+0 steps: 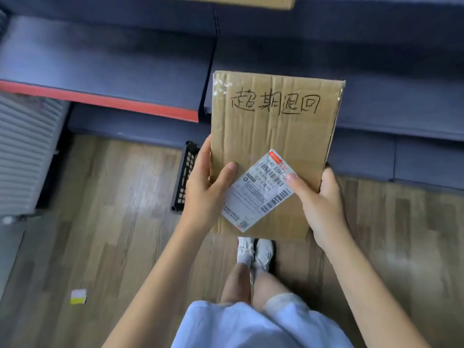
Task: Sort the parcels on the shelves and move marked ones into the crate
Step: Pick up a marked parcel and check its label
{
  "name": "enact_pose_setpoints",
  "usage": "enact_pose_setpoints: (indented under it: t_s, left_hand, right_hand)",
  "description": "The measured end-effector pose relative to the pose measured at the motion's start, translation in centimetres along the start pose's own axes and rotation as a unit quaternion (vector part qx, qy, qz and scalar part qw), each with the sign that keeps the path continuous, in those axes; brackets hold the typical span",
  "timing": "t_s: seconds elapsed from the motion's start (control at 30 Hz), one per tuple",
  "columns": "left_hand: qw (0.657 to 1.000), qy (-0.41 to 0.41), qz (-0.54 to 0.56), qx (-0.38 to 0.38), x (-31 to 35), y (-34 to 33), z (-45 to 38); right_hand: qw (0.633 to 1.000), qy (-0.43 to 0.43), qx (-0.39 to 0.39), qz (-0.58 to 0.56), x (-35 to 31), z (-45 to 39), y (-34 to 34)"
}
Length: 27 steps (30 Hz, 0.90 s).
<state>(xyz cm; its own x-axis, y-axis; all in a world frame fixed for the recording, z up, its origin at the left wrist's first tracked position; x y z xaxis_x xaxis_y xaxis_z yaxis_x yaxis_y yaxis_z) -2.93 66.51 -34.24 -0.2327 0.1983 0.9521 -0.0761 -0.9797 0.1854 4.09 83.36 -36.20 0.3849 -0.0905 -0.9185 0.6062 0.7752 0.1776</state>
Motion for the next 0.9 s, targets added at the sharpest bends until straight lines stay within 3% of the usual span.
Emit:
enact_pose_setpoints:
  t_s: [0.37,0.9]
  left_hand:
    - [0.991,0.133,-0.031,-0.009,-16.9,-2.7,-5.2]
    - [0.985,0.155,-0.037,-0.066,-37.3,-8.1,-13.2]
  right_hand:
    - [0.991,-0.108,0.045,0.066,14.5,-5.6,-5.1]
    - [0.978,-0.192,0.053,0.064,32.8,-14.2,-8.3]
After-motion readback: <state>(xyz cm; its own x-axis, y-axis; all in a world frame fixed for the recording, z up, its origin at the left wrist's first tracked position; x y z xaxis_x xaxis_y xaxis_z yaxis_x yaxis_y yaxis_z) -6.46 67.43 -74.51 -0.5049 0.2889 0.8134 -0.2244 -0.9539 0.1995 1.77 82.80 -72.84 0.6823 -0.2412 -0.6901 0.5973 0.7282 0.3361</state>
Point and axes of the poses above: each hand's wrist, its own z-axis away from the middle knuckle, its own y-axis out of the back of the hand, x = y × z, the point moved 1 cm from there along -z, towards the middle knuckle, and after that the axes turned 10 degrees about x, right-handed, at the moved point
